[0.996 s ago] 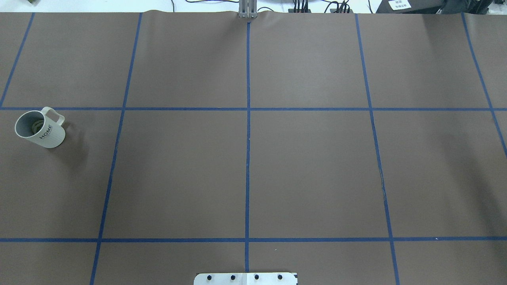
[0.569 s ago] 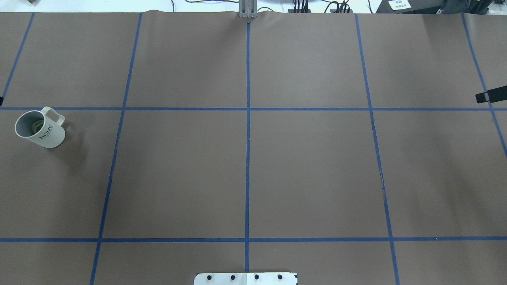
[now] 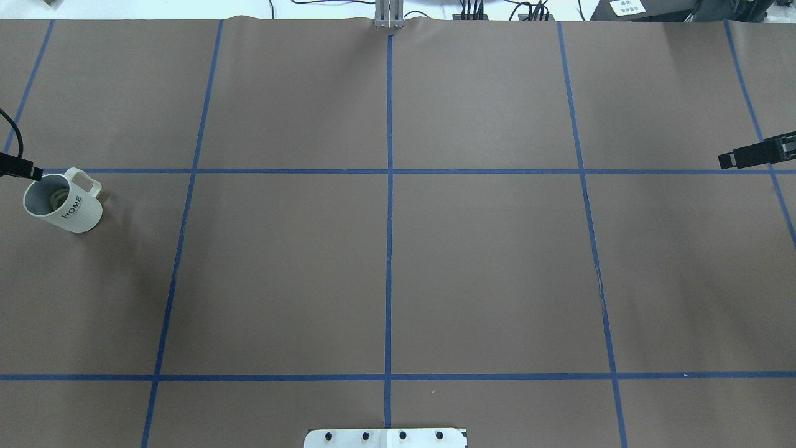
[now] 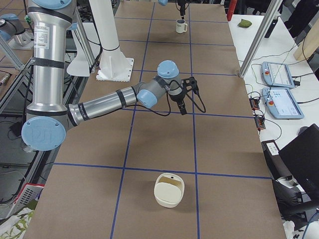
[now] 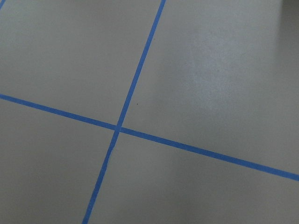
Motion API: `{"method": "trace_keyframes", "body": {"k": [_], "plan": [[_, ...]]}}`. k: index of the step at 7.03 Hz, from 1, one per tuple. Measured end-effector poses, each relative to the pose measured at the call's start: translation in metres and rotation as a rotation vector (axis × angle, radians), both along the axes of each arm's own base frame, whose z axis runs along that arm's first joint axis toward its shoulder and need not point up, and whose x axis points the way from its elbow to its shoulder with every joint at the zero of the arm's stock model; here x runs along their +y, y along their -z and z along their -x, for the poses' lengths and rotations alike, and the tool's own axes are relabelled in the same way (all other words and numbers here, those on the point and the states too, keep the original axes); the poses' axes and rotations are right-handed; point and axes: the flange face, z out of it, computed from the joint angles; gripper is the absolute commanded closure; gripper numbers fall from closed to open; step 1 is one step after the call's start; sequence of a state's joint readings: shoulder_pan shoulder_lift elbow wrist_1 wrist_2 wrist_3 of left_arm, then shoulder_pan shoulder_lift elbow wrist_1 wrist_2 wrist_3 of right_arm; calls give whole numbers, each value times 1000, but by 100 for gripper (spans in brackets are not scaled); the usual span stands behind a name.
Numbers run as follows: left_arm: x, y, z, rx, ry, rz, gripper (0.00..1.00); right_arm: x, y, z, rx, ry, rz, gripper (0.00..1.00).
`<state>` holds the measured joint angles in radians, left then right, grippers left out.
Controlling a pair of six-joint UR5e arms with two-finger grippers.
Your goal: Left arm hands cup to right arm to dump lemon
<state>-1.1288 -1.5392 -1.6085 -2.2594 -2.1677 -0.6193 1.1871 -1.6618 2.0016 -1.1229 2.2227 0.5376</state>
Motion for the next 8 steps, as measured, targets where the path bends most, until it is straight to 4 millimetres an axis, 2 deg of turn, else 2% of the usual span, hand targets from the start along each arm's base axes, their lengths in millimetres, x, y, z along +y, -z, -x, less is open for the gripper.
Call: {"method": "trace_keyframes", "body": {"k": [1,2,3,4,6,8], "plan": [[7,-6,-2,3,-6,-5,62,0,0,0,0,0,0,0],[12,-11,-1,5,-9,-11,89,0,0,0,0,-1,0,0],[15,-13,-1,6,-10,-14,98,0,1,0,0,-1,0,0],[15,-13,0,7,-10,-15,100,0,1,0,0,-1,-1,0],[16,-12,-1,9,-11,-18,100,0,1,0,-1,0,-1,0],[16,2,-1,23,-16,-38,100,0,2,0,-2,0,-4,0]]}}
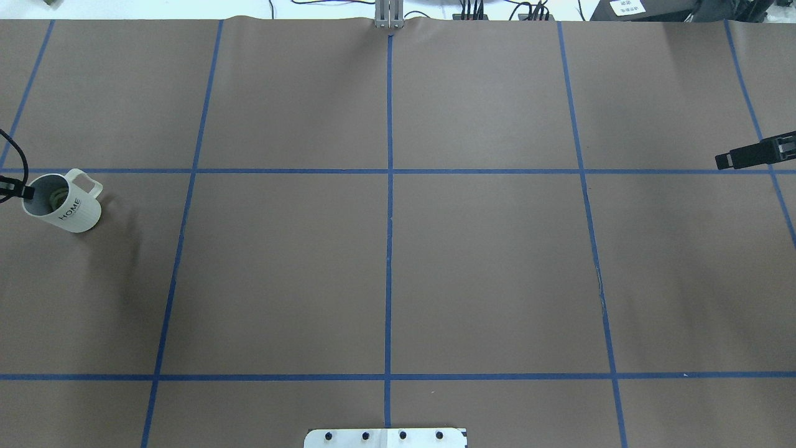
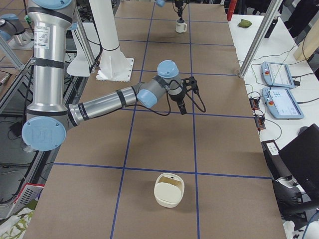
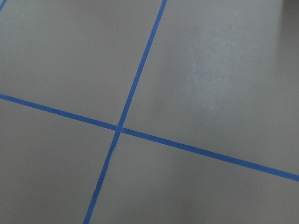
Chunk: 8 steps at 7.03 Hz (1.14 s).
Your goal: Left arm hands cup to right arm to dump lemon
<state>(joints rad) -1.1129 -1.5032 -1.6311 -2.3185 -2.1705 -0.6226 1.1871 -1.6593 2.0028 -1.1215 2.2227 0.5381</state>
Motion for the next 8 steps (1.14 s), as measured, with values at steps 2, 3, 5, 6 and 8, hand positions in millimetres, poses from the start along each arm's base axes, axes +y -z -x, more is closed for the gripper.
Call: {"method": "trace_keyframes", "body": {"k": [2,3,5,6,8], "plan": [[4,32,0,55,-32,-9,100,-7,17,3,-15,7,-44,0],[3,50,0,77,-43,-4,100,-15,34,8,-36,14,-102,1],[-19,107,-10,108,-17,32,100,-35,62,23,-108,33,-291,1],[-37,145,-18,136,17,60,100,-46,68,39,-145,48,-376,1],[-70,224,-37,209,95,126,100,-58,78,80,-167,30,-534,1]]}}
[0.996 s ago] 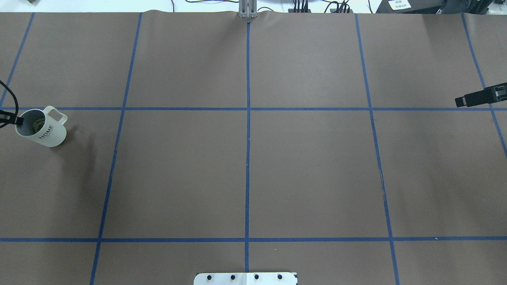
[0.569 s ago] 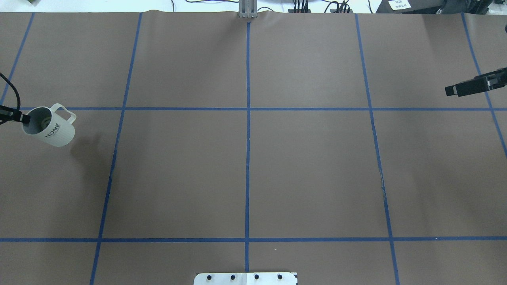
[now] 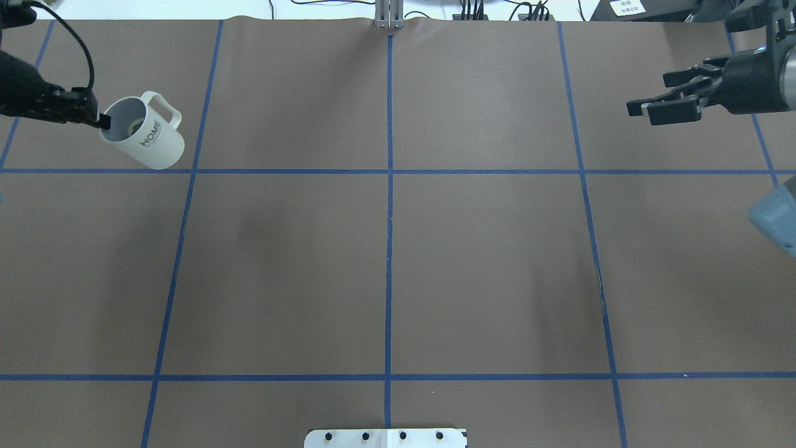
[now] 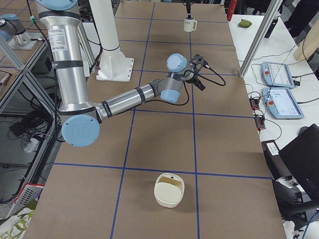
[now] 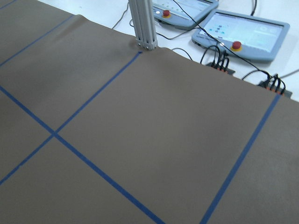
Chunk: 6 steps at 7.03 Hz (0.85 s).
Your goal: Left arm hands cup to right arm to dump lemon
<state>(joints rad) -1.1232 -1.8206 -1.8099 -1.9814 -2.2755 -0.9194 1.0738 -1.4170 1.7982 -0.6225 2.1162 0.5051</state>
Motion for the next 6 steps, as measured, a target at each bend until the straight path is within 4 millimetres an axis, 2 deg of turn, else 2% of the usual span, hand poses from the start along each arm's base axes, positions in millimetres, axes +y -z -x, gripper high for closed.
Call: {"method": "trace_keyframes", "body": {"k": [2,4,5,6], "plan": [[-17,68,-25,88,56,71,100,1,28,75,8,-60,-170,1],[-24,131,-64,176,87,149,100,5,64,146,56,-97,-344,1],[-25,158,-86,207,107,182,100,11,85,175,56,-147,-387,1],[-25,182,-111,233,133,214,100,25,109,208,47,-224,-413,1]]}}
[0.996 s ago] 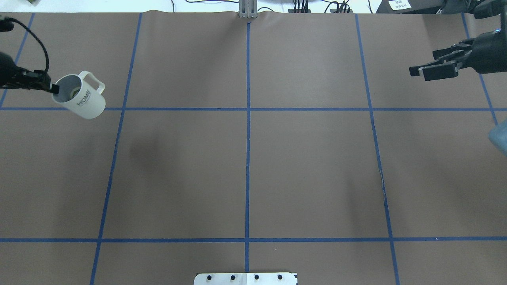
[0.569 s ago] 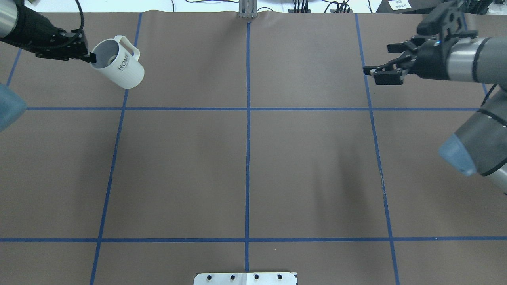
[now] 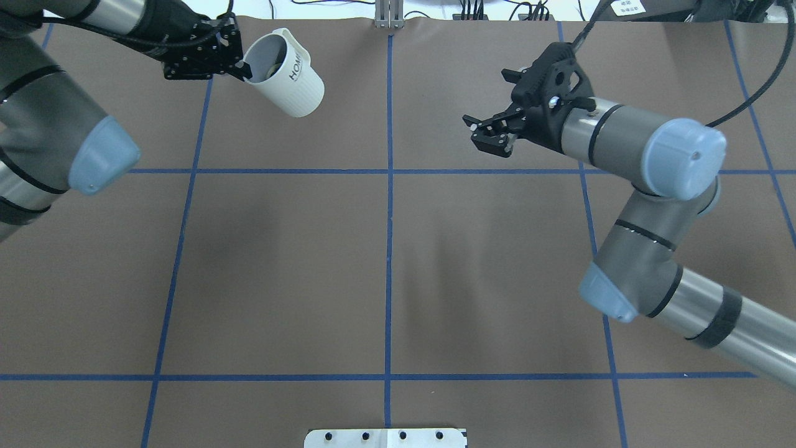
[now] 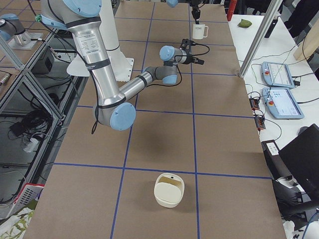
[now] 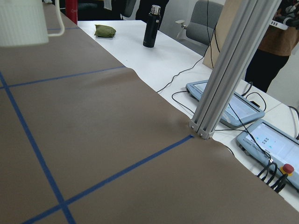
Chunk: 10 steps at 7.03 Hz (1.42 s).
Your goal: Left arm hands cup to right arm to dump lemon
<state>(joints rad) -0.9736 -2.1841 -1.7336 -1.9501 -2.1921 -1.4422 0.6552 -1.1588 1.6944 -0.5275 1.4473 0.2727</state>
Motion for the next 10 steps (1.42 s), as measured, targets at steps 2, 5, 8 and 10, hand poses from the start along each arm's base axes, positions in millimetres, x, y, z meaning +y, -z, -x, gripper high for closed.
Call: {"method": "trace_keyframes", "body": {"k": [2,5,8,10], "plan": [[-3,32,-33,37,55,71,100,29,31,41,-41,-128,-22,1],[0,60,-55,121,154,244,100,38,40,49,-56,-197,-24,1],[14,88,-81,155,184,363,100,43,44,54,-59,-221,-25,1],[25,101,-99,146,191,420,100,48,49,59,-46,-235,-41,1]]}}
